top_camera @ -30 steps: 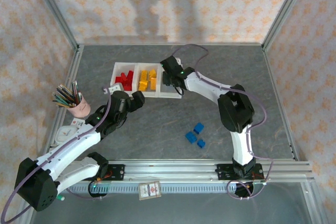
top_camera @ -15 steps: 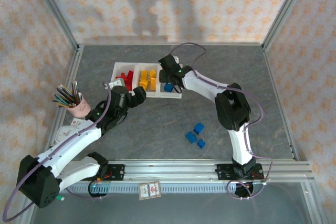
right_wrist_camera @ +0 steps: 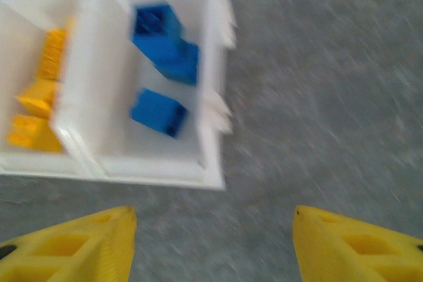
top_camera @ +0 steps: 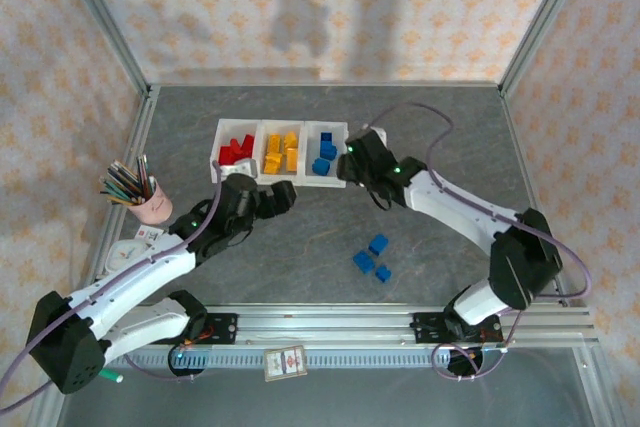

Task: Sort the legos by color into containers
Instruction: Pick up the lego from the bottom-center of the table.

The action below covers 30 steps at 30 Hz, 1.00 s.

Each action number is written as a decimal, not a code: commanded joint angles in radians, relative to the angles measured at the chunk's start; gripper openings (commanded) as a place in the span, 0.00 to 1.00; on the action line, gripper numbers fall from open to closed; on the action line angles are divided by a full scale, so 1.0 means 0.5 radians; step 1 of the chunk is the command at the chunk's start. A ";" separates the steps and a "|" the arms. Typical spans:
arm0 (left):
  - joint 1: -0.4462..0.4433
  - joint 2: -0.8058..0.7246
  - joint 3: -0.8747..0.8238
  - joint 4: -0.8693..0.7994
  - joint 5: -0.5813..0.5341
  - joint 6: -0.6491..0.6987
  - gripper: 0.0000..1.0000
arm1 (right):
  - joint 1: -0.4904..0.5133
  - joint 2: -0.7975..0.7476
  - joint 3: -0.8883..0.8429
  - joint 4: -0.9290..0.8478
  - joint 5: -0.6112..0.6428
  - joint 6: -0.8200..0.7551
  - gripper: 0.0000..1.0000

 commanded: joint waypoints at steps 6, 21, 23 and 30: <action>-0.303 -0.077 -0.227 0.184 -0.077 -0.196 0.99 | 0.051 -0.420 -0.588 -0.276 0.181 0.527 0.73; -0.465 0.117 -0.185 0.260 -0.162 -0.192 0.99 | 0.322 -0.536 -1.060 0.055 0.107 1.197 0.78; -0.465 0.143 -0.154 0.235 -0.167 -0.183 0.99 | 0.322 -0.478 -1.038 0.043 0.143 1.206 0.74; -0.465 0.182 -0.087 0.169 -0.204 -0.131 0.99 | 0.325 -0.323 -0.968 0.110 0.158 1.130 0.60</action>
